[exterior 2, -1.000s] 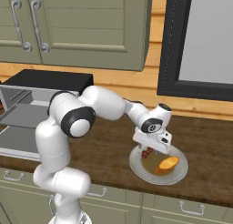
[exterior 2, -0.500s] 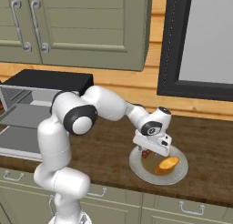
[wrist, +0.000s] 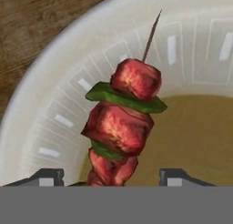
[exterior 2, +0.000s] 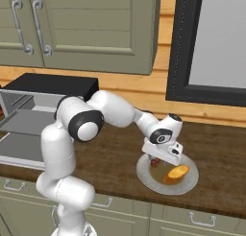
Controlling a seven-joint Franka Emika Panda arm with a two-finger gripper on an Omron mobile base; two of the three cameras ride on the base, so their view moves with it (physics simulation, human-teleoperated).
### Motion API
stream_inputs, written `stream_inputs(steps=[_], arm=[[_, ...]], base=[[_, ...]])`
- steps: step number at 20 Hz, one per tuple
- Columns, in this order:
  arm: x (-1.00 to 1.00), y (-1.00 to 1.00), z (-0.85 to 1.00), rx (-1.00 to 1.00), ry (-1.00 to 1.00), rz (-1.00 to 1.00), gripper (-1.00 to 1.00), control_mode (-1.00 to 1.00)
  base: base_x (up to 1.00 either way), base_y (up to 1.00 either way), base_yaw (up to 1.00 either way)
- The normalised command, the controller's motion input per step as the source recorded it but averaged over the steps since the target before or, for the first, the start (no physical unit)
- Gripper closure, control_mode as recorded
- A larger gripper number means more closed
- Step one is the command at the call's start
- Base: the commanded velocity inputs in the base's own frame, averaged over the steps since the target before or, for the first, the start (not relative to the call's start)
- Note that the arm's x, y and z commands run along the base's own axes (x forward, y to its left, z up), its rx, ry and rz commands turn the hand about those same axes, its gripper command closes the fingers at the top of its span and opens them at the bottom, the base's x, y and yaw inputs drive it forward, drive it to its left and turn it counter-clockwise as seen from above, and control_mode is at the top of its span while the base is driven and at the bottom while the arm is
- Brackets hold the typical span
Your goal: Pick up the kebab skewer and baguette bread, and place them inside the toaster oven. Close the toaster oven door and start by setting the timer.
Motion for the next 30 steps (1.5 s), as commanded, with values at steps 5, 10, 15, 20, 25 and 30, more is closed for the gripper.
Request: stream_inputs(steps=[5, 10, 15, 20, 25, 30], arm=[[0.00, 0.00, -0.16, 0.00, 0.00, 0.00, 1.00, -1.00], [-0.01, 0.03, -0.27, 0.00, 0.00, 0.00, 1.00, -1.00], [-0.38, 0.02, 0.41, 0.00, -0.14, -0.05, 1.00, -1.00], [-0.51, 0.28, 1.00, 0.01, -0.19, -0.02, 1.00, -1.00], [-0.47, 0.85, 1.00, 0.00, -0.03, 0.00, 1.00, -1.00], [-0.48, 0.89, 0.52, -0.03, -0.05, 0.17, 1.00, -1.00]], base=[[0.00, 0.00, 0.00], [0.00, 0.00, 0.00], [0.00, 0.00, 0.00], [0.00, 0.00, 0.00], [0.00, 0.00, 0.00], [0.00, 0.00, 0.00]])
